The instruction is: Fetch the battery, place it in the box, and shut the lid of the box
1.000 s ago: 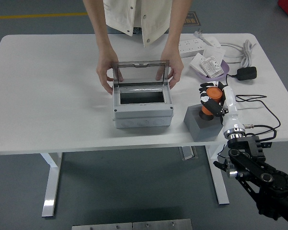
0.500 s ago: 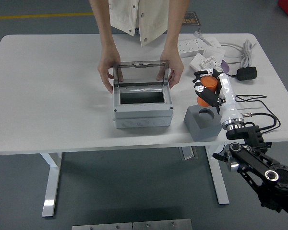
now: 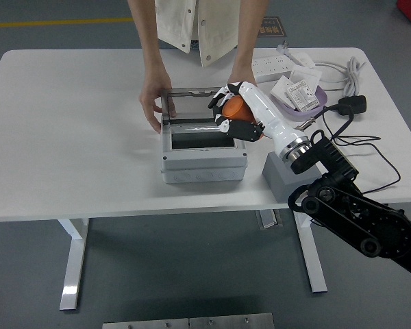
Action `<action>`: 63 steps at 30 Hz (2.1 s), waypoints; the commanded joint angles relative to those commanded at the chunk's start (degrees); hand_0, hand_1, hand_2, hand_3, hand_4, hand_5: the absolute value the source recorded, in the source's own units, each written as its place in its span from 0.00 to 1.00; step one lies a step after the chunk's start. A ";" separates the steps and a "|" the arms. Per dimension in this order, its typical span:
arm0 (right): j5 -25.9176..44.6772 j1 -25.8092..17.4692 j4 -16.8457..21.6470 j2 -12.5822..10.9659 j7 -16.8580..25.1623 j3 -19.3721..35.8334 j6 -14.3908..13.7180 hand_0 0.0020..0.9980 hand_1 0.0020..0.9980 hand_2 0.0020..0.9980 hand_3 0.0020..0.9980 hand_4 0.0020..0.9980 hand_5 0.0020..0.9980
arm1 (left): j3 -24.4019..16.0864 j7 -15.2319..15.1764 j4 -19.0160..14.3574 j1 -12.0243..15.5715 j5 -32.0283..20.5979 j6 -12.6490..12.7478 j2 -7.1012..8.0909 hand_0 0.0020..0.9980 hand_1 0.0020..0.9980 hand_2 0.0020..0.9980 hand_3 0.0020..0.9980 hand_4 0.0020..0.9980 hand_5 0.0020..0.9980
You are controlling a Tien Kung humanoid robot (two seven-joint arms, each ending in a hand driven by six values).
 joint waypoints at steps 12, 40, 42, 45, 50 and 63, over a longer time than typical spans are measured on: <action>-19.26 8.70 -11.14 5.83 -5.64 -10.03 1.06 0.08 0.16 0.19 0.22 0.00 0.00 | -1.85 0.78 0.00 0.30 1.12 -0.08 0.22 0.59 0.74 0.70 0.70 0.81 0.30; -1.36 17.81 -36.33 14.96 -1.06 -23.60 -8.55 0.08 0.16 0.19 0.22 0.00 0.00 | -2.72 1.54 0.00 -0.35 2.65 -0.35 0.79 0.59 0.74 0.70 0.71 0.81 0.31; -0.66 17.74 -36.37 15.17 -0.92 -23.53 -9.11 0.09 0.17 0.20 0.22 0.00 0.00 | -2.78 1.55 0.00 -0.36 2.74 -0.37 0.78 0.59 0.74 0.70 0.71 0.81 0.31; 0.43 17.67 -36.13 15.50 -0.60 -23.44 -10.06 0.09 0.17 0.20 0.22 0.00 0.00 | -2.77 1.52 0.00 -0.45 2.76 -0.37 0.76 0.59 0.74 0.70 0.71 0.81 0.31; 2.16 17.71 -35.63 16.01 0.60 -23.52 -11.01 0.10 0.18 0.21 0.23 0.00 0.00 | -2.54 1.48 0.00 -0.65 2.67 -0.40 0.67 0.59 0.74 0.71 0.71 0.81 0.31; 3.14 17.67 -36.19 16.34 3.47 -23.76 -9.97 0.16 0.22 0.26 0.28 0.09 0.02 | -2.29 1.37 0.00 -0.97 2.68 -0.49 0.57 0.59 0.74 0.71 0.72 0.81 0.32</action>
